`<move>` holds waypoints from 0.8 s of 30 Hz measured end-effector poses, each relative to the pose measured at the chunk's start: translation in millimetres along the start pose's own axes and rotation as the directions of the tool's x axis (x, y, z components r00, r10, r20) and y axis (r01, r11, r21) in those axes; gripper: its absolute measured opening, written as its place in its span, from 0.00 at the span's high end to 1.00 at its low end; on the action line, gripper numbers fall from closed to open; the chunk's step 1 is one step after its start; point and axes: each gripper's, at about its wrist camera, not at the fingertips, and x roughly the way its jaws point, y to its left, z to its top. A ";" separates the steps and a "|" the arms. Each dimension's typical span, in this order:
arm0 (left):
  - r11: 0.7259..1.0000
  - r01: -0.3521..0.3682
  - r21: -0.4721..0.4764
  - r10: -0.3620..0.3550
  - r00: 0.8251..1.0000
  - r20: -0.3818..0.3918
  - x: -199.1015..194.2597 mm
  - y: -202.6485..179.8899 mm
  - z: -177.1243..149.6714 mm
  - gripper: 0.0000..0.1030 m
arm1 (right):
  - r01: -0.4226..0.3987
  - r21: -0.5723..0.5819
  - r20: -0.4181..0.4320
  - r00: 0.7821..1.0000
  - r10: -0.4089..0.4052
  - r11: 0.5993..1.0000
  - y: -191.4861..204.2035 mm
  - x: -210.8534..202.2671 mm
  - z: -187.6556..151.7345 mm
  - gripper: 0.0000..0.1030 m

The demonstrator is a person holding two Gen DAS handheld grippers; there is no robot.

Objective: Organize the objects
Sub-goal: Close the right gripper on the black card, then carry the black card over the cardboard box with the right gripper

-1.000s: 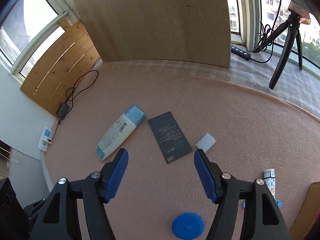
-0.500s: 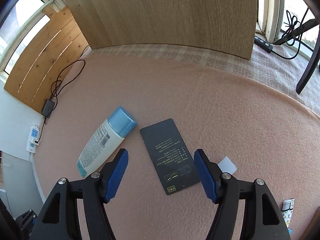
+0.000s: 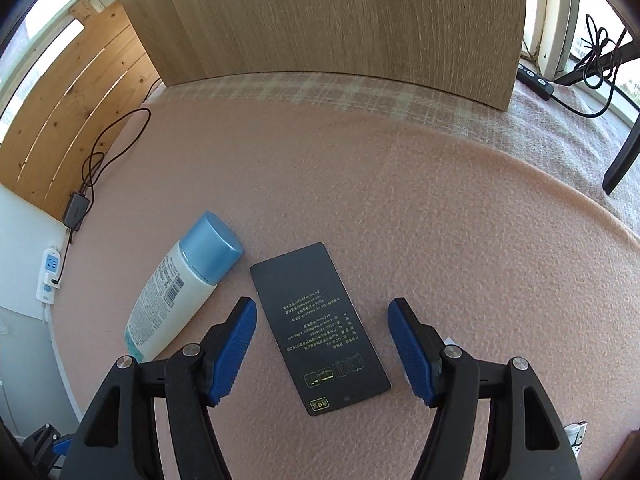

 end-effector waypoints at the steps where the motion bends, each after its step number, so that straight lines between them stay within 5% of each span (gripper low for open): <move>1: 1.000 0.000 0.001 0.000 1.000 0.000 0.2 -0.3 0.2 0.32 | -0.002 0.000 -0.003 1.000 0.002 1.000 -0.3 0.0 -0.2 0.37; 7: 1.000 0.010 0.006 -0.010 1.000 -0.004 1.4 -5.0 1.7 0.32 | -0.025 -0.029 -0.042 0.999 0.023 0.999 12.3 1.2 -7.8 0.37; 16: 1.000 0.018 -0.003 -0.018 1.000 -0.003 0.1 -6.7 -0.6 0.32 | 0.165 -0.186 -0.014 0.985 -0.171 0.969 43.1 8.8 -24.4 0.38; 24: 1.000 0.019 0.001 -0.019 1.000 0.004 -2.3 -10.7 -3.9 0.32 | 0.181 -0.183 -0.013 0.982 -0.186 0.966 39.2 0.6 -34.8 0.56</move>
